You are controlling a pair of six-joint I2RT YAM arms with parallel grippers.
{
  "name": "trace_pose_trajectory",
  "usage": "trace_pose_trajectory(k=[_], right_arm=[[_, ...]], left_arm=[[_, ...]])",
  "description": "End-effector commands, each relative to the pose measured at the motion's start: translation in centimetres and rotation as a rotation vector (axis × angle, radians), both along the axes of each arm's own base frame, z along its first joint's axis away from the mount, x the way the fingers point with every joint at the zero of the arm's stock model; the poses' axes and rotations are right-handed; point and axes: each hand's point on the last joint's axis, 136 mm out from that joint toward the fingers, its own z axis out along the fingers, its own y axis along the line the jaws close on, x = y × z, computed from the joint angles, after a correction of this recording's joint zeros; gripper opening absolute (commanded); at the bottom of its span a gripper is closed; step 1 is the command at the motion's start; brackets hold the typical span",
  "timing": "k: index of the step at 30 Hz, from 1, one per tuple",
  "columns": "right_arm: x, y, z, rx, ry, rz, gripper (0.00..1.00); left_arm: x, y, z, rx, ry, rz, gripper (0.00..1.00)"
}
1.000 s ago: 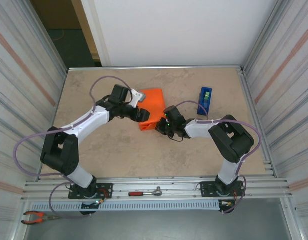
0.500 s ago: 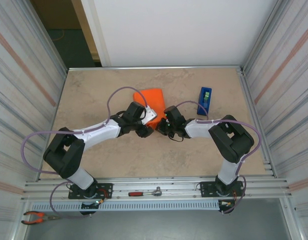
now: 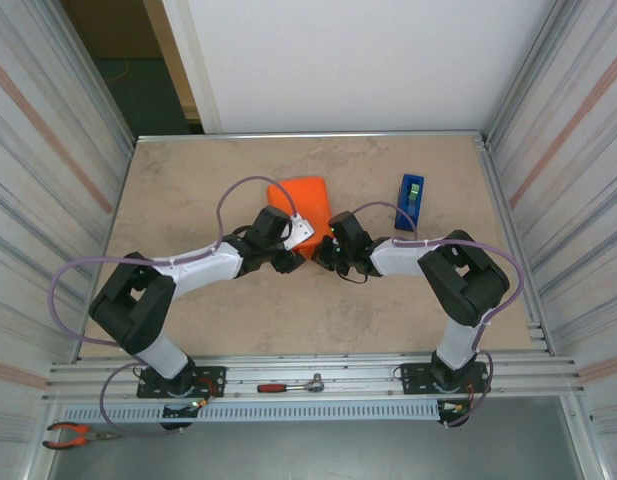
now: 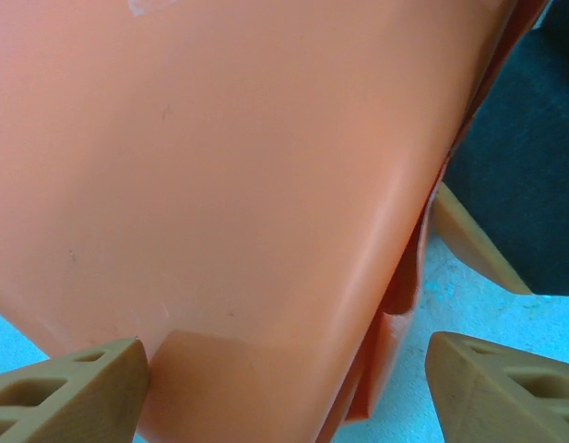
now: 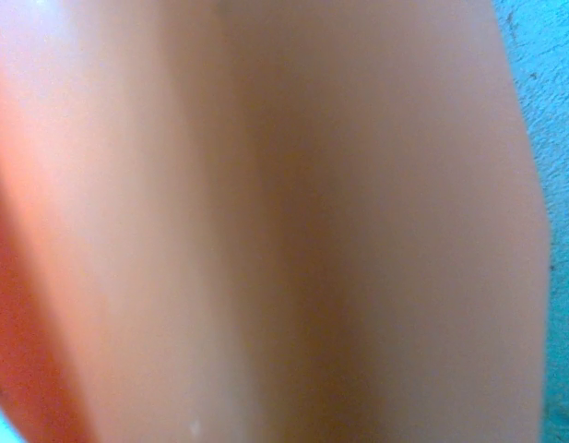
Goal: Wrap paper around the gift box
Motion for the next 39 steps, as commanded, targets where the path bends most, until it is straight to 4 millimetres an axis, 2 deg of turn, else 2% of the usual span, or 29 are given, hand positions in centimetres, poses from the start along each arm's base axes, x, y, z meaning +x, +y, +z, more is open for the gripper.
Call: trace_pose_trajectory(k=[1,10,13,22,28,34,39], right_arm=[[0.7,0.6,2.8,0.030,-0.054,0.019,0.00],[0.2,-0.4,3.6,0.019,-0.067,0.010,0.00],[-0.1,-0.8,3.5,0.003,-0.065,0.011,0.00],[-1.0,-1.8,1.1,-0.025,-0.026,-0.003,0.00],[0.5,-1.2,0.8,-0.008,-0.029,-0.012,0.00],[1.9,-1.2,0.9,0.006,-0.027,-0.011,0.00],[2.8,-1.7,1.6,0.019,-0.037,-0.014,0.00]], left_arm=[[0.9,-0.4,-0.4,0.039,0.004,-0.002,0.77],[0.9,-0.8,-1.4,0.057,0.078,0.004,0.58],[0.8,-0.8,-1.5,0.055,0.086,0.005,0.56],[0.7,-0.8,-1.6,0.050,0.101,0.013,0.55],[0.7,-0.9,-1.4,0.047,0.107,0.013,0.55],[0.8,-0.9,0.4,0.013,0.108,0.013,0.57],[0.3,-0.9,1.8,-0.033,0.113,-0.009,0.65]])
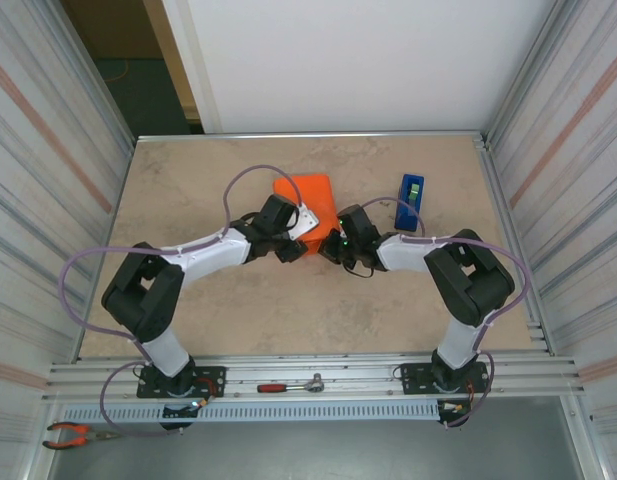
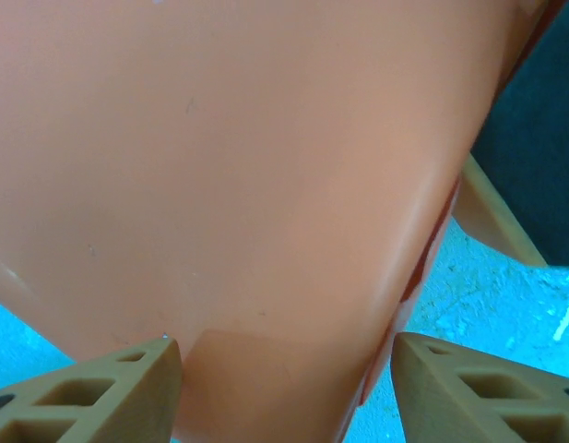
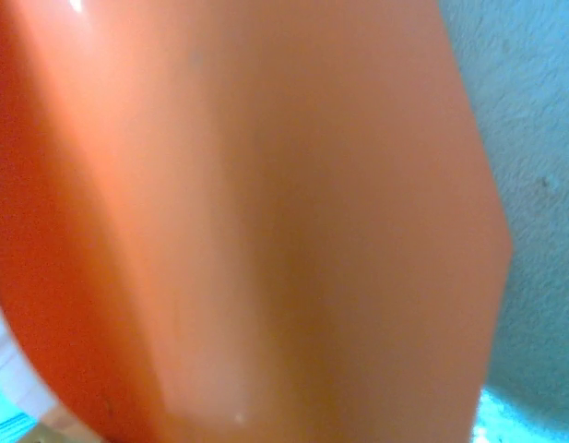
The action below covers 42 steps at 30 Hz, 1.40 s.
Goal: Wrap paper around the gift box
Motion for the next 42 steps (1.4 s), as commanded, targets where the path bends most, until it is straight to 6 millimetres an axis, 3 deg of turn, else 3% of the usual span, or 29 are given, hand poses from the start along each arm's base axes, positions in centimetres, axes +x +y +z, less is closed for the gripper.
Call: trace_pose_trajectory(k=[1,9,14,31,42], right_arm=[[1.0,0.3,1.0,0.011,-0.032,0.029,0.00],[1.6,0.1,1.3,0.027,-0.033,0.033,0.00],[1.5,0.1,1.2,0.032,-0.030,0.038,0.00],[1.6,0.1,1.1,0.037,-0.022,0.037,0.00],[1.3,-0.2,1.4,0.033,-0.027,0.034,0.00]], left_arm=[[-1.1,-0.2,1.3,-0.040,0.036,-0.035,0.68],[-0.4,-0.3,0.1,0.045,-0.056,-0.055,0.77],[0.6,0.0,-0.7,0.108,-0.135,-0.044,0.78],[0.7,-0.8,-2.8,0.158,-0.112,-0.069,0.80],[0.5,-0.9,-3.6,0.191,-0.046,-0.074,0.66]])
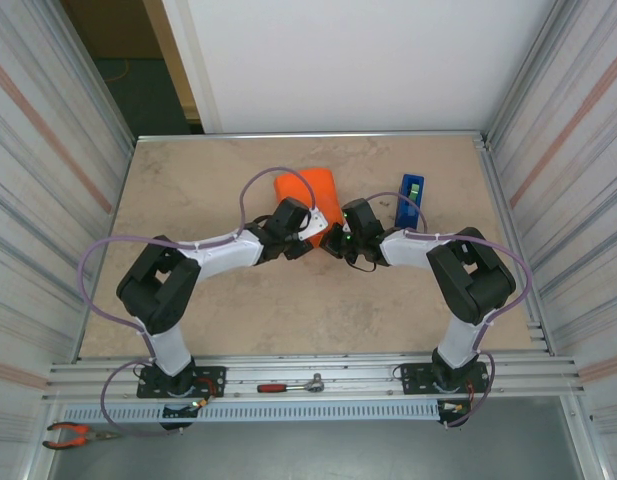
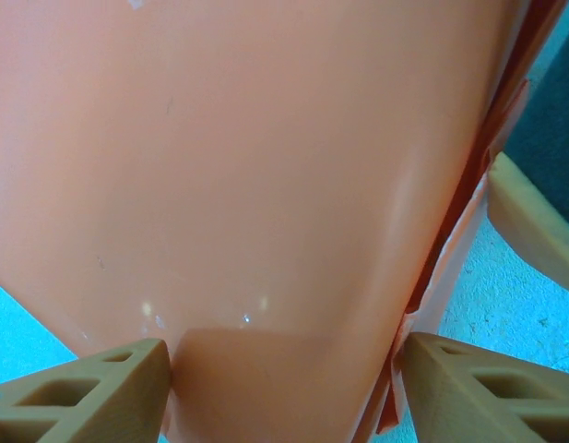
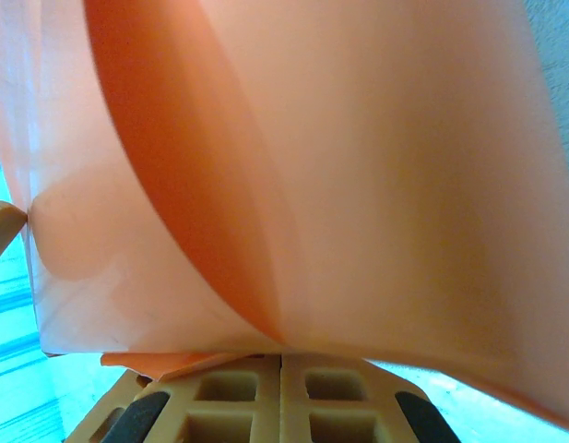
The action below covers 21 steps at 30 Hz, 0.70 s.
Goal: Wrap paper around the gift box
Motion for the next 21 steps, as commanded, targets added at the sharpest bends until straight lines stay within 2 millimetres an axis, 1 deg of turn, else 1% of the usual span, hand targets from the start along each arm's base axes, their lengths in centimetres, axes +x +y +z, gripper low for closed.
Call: trace_pose_trajectory(k=[1,10,13,17,19,21], right_arm=[[0.2,-0.1,0.5,-0.001,-0.015,0.016,0.00],[0.1,-1.4,1.3,-0.004,-0.027,-0.003,0.00],[-0.1,-1.5,1.3,-0.004,-0.025,-0.002,0.00],[-0.2,-1.3,1.1,0.002,-0.020,0.002,0.00],[-0.2,-1.1,0.9,0.004,-0.017,0.005,0.00],[-0.1,-1.0,0.4,0.003,-0.010,0.004,0.00]], left_arm=[[-1.7,0.2,-2.8,0.057,0.114,-0.032,0.65],[-1.6,0.4,-3.3,0.077,0.145,-0.009,0.58],[-1.6,0.3,-3.5,0.079,0.157,-0.004,0.56],[-1.6,0.2,-3.5,0.072,0.164,-0.001,0.56],[-1.6,0.1,-3.1,0.059,0.161,0.007,0.56],[-1.4,0.0,-2.2,0.034,0.152,0.019,0.56]])
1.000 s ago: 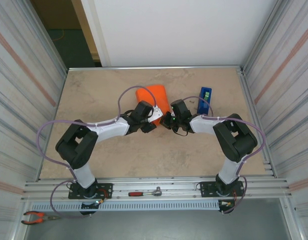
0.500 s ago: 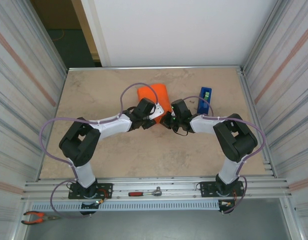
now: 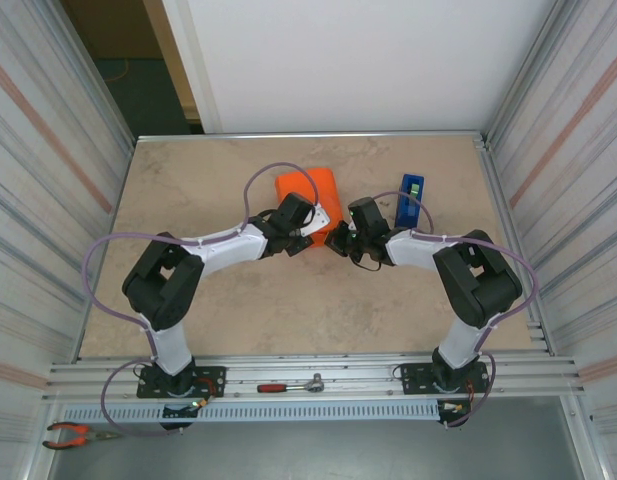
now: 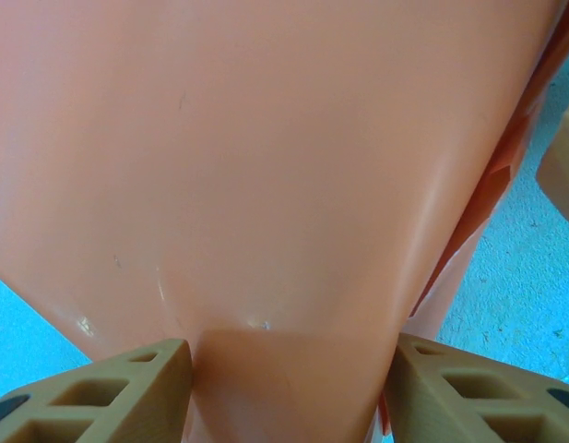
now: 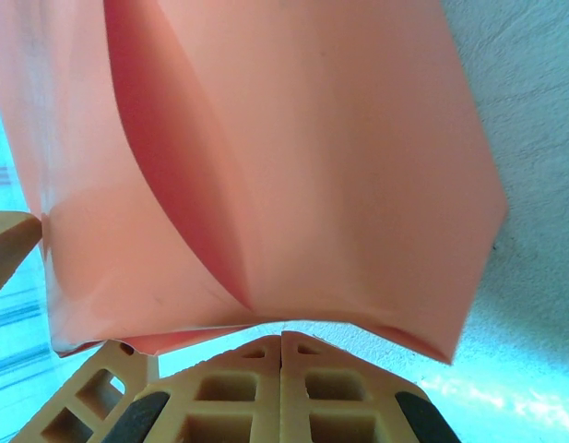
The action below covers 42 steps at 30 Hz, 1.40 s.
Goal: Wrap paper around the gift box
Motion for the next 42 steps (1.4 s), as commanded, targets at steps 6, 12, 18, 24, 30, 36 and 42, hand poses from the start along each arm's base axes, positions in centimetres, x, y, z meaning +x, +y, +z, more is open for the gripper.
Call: trace_pose_trajectory(k=[6,12,18,24,30,36,42], right_arm=[[0.3,0.7,-0.2,0.022,-0.005,0.034,0.00],[0.7,0.6,0.3,0.038,-0.011,0.042,0.00],[1.1,0.5,0.6,0.055,-0.013,0.051,0.00],[0.9,0.6,0.7,0.061,-0.008,0.074,0.00],[0.8,0.7,0.4,0.061,-0.006,0.081,0.00],[1.1,0.7,0.3,0.063,-0.003,0.078,0.00],[1.4,0.5,0.3,0.067,-0.002,0.069,0.00]], left_arm=[[-1.6,0.2,2.2,-0.125,0.056,0.059,0.65],[-0.7,1.5,7.0,-0.348,-0.050,0.173,0.99],[-0.9,1.3,8.7,-0.423,-0.113,0.074,0.99],[-1.1,0.7,9.2,-0.236,-0.193,-0.148,0.99],[-1.7,0.5,7.8,-0.089,-0.166,-0.260,0.99],[-1.8,0.6,4.7,-0.018,-0.176,-0.298,0.99],[-2.3,-0.2,2.6,0.011,-0.204,-0.307,0.99]])
